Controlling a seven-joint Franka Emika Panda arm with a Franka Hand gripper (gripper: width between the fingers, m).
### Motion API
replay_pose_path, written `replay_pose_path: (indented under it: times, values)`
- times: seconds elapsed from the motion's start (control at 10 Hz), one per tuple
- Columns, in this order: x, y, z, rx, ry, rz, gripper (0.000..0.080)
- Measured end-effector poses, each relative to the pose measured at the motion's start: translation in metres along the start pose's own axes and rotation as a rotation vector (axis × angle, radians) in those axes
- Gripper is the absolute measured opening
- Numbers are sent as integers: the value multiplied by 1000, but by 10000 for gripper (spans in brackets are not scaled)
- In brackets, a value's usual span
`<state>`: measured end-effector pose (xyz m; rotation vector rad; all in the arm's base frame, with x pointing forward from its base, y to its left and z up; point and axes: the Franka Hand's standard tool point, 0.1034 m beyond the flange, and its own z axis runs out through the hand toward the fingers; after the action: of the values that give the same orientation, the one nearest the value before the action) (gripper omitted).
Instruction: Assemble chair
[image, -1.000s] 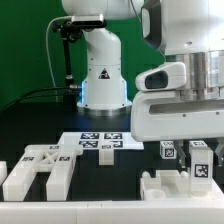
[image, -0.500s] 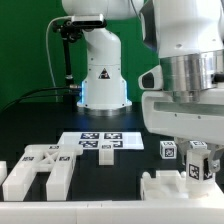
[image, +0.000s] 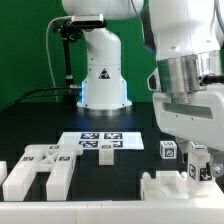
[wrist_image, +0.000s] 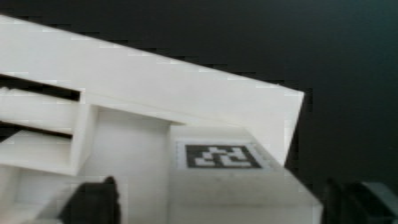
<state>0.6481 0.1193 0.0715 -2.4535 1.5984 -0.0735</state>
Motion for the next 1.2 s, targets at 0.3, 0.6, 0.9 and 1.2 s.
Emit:
replay_pose_path:
  times: [0.3, 0.6, 0.9, 1.2]
  values:
    - [-14, -5, -1, -12, -3, -395, 647]
    - [-11, -4, 0, -19, 2, -634, 649]
    - [-9, -2, 2, -48, 17, -923, 525]
    - [-4, 2, 3, -54, 21, -813, 301]
